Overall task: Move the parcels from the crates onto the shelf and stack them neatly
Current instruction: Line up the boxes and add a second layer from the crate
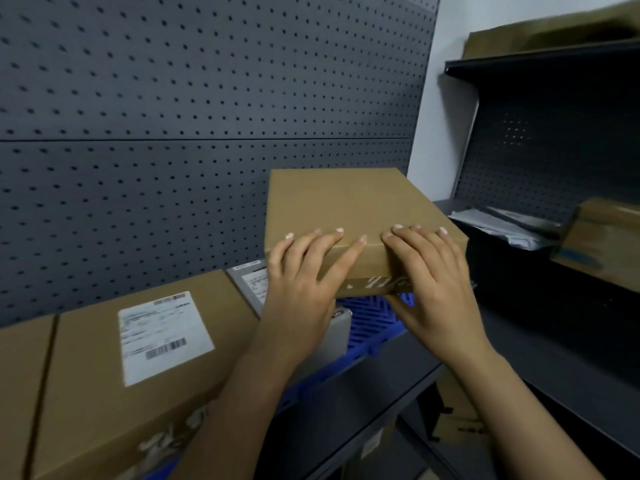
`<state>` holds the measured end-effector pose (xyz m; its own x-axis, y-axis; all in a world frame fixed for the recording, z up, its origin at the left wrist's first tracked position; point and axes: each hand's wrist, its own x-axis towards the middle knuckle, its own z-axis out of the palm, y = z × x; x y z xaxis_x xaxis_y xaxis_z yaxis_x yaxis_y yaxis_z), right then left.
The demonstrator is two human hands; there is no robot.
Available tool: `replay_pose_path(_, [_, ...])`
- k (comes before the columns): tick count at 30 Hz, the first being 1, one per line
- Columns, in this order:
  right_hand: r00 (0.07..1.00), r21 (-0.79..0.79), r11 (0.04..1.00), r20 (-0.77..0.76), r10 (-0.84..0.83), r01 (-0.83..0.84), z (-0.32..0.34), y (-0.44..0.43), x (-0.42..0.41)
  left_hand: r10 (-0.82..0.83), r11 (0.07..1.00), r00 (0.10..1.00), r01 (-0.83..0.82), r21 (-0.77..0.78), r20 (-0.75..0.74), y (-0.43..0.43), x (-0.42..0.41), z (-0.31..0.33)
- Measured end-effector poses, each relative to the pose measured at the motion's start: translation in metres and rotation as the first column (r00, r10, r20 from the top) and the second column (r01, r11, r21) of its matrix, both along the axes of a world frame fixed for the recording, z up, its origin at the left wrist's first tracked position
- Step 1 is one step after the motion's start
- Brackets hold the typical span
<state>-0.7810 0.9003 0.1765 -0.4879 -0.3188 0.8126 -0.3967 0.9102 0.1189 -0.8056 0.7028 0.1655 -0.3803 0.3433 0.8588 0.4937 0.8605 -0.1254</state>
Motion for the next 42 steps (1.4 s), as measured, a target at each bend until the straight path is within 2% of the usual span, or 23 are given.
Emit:
replay_pose_path(10, [0.997,-0.018,0.999,0.055,0.048,-0.047,-0.023,0.083,-0.064,0.012,1.000,0.999,-0.013,0.017,0.046,0.082,-0.048,-0.019])
replay_pose_path(20, [0.917,-0.066,0.934,0.177,0.358,-0.352,-0.054,0.162,-0.156,0.260,0.962,0.951,-0.271,0.043,0.167,0.170,-0.082,-0.051])
replay_pose_path(29, [0.835,-0.025,0.881,0.305,0.458,-0.473,-0.107,0.172,-0.175,0.391,0.908,0.835,-0.419,-0.014,0.386,0.191,-0.062,-0.098])
replay_pose_path(35, [0.812,-0.031,0.871,0.348,0.469,-0.490,-0.127,0.166,-0.175,0.392,0.900,0.802,-0.436,-0.006,0.451,0.190,-0.055,-0.119])
replay_pose_path(42, [0.803,-0.021,0.862,0.353,0.481,-0.507,-0.133,0.159,-0.181,0.373,0.899,0.812,-0.436,0.042,0.449,0.191,-0.053,-0.125])
